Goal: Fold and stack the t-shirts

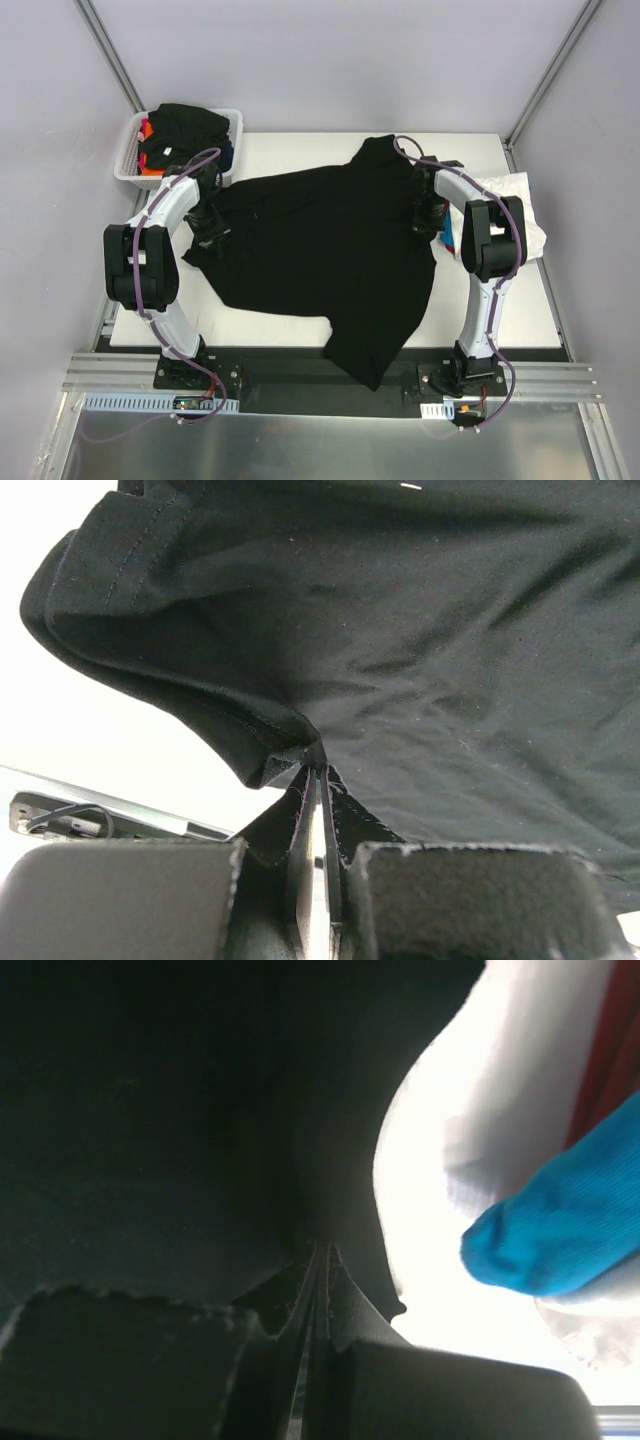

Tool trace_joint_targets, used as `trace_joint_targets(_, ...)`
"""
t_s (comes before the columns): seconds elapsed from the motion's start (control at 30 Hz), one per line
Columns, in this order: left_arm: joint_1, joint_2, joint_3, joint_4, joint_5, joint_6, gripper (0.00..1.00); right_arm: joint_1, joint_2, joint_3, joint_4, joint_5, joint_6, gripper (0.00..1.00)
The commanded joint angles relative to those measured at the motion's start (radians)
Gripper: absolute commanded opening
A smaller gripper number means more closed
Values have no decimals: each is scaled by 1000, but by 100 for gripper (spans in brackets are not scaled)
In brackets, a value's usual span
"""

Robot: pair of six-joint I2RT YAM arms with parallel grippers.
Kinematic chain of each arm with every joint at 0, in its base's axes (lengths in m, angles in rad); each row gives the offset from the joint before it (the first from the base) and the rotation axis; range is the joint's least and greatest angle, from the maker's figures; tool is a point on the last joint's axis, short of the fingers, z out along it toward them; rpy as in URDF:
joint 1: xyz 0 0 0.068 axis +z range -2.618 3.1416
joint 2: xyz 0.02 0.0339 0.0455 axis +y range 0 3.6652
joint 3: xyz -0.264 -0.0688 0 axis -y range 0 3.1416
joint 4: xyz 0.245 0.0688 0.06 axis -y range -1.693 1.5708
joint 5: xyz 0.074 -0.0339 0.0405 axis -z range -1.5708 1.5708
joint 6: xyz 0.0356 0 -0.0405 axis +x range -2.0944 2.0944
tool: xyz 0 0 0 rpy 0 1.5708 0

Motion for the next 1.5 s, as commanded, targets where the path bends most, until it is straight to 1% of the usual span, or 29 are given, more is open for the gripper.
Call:
trace_joint_targets(0.0,-10,-5,27,-30,-14,9,2,-14,14,50,-40,-7,-18,1)
trace_joint_targets(0.27,-10,0,35,-32,-14,1,2,-16,43,37,-7,-42,-18,1)
trace_joint_targets(0.4,-10,9,38,-35,-11,-5,2,-22,64,73,-31,-36,-24,1)
trace_joint_targets(0.63,-10,26,61,-39,-8,-5,2,-34,141,205,-71,-7,-17,1)
trace_joint_targets(0.87,-10,41,73,-47,-11,4,2,-45,231,391,-83,16,9,1)
trace_joint_targets(1.0,-10,49,84,-47,-6,9,2,-59,254,437,-105,-2,3,1)
trace_joint_targets(1.03,-10,52,85,-48,-3,9,2,-60,239,420,-94,-22,-9,1)
trace_joint_targets(1.07,-10,58,90,-47,-3,9,2,-62,183,385,-76,-37,-18,10)
trace_joint_targets(1.1,-10,63,93,-47,0,9,2,-60,135,347,-24,-59,-24,13)
trace_joint_targets(1.13,-10,66,98,-47,1,9,2,-60,89,258,-2,-98,-26,16)
trace_joint_targets(1.17,-10,76,105,-44,7,6,2,-60,-8,221,16,-111,-24,22)
trace_joint_targets(1.23,-10,83,108,-42,7,4,2,-51,-84,141,16,-174,-20,28)
trace_joint_targets(1.27,-10,86,112,-41,7,1,2,-46,-164,117,6,-185,-21,33)
trace_joint_targets(1.37,-11,72,107,-35,26,-3,2,-7,-290,-47,-10,-196,-20,34)
trace_joint_targets(1.4,-13,66,104,-30,24,-3,2,7,-366,-87,-19,-196,-15,34)
trace_joint_targets(1.43,-13,58,98,-30,23,-3,2,33,-399,-124,-23,-200,-10,33)
trace_joint_targets(1.47,-14,44,87,-29,20,-3,2,46,-426,-205,-30,-202,-3,33)
